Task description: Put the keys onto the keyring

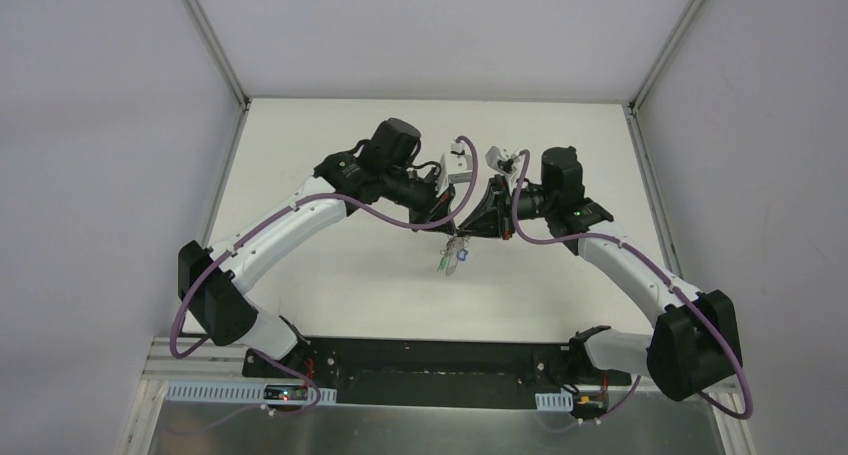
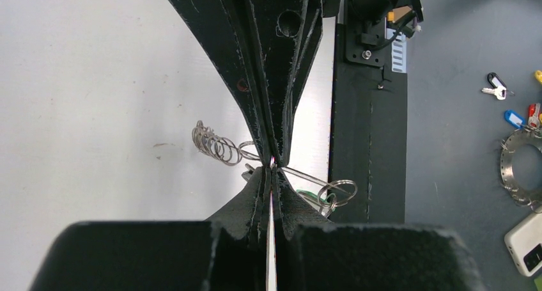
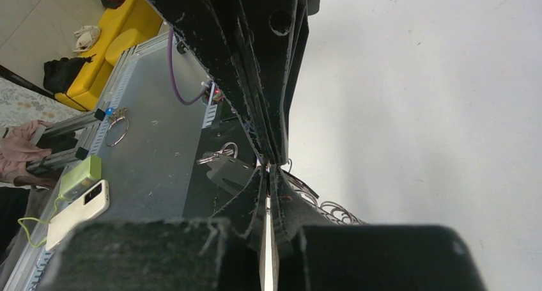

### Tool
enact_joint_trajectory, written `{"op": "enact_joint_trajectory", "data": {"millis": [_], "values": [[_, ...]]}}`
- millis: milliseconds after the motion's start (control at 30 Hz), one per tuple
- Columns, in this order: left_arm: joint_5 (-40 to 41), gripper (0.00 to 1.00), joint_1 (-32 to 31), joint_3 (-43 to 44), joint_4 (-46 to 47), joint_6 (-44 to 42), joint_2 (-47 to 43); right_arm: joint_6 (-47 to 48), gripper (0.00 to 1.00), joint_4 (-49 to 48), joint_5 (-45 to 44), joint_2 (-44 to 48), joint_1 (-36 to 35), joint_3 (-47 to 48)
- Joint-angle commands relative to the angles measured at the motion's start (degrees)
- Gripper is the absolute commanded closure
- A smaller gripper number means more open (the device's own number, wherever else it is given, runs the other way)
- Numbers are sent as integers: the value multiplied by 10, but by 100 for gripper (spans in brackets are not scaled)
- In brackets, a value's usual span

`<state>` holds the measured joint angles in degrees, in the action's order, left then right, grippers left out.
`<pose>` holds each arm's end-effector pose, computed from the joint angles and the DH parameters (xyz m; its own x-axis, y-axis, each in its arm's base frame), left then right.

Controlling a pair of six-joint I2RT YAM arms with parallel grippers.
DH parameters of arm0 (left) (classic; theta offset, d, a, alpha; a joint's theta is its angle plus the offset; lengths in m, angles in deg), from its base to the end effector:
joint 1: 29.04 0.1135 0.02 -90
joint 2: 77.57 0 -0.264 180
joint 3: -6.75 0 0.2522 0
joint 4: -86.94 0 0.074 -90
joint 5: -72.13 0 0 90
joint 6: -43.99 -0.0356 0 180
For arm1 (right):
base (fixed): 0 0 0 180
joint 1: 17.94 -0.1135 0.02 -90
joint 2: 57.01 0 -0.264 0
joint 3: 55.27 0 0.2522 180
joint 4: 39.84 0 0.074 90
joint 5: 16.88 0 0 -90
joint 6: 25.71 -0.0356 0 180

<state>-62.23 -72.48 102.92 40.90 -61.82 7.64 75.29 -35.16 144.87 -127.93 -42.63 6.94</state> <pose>0.2203 -0.2429 0.3674 -0.1544 0.4145 -0.8969 0.9864 0.0133 -0.1637 0.2274 0.1418 0.3051 -0.0214 -0.0756 -0.9969 -0.9926 -0.1180 0.0303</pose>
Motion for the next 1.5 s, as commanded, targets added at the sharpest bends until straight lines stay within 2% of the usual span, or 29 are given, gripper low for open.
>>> {"op": "enact_joint_trajectory", "data": {"millis": [0,67,233,333,467,733,1033,1300,1467], "values": [[-20,100,-1,13,34,1,-12,-20,100,-29,13,15,5,23],[-28,100,7,0,51,3,-26,-52,100,-60,19,16,11,22],[-35,75,26,-40,97,-6,-70,-155,100,-167,38,13,19,4],[-31,67,34,-59,109,-23,-86,-230,100,-271,52,7,23,-12],[-33,62,35,-69,112,-44,-83,-288,100,-338,65,3,24,-22],[-69,60,34,-86,140,-38,-71,-326,100,-388,68,-3,29,-31],[-103,69,31,-87,152,-23,-62,-336,100,-401,66,-14,30,-36],[-113,100,30,-82,149,-18,-49,-335,100,-404,65,-14,31,-40],[-109,100,29,-89,156,-15,-48,-341,100,-415,62,-15,32,-44]]}}
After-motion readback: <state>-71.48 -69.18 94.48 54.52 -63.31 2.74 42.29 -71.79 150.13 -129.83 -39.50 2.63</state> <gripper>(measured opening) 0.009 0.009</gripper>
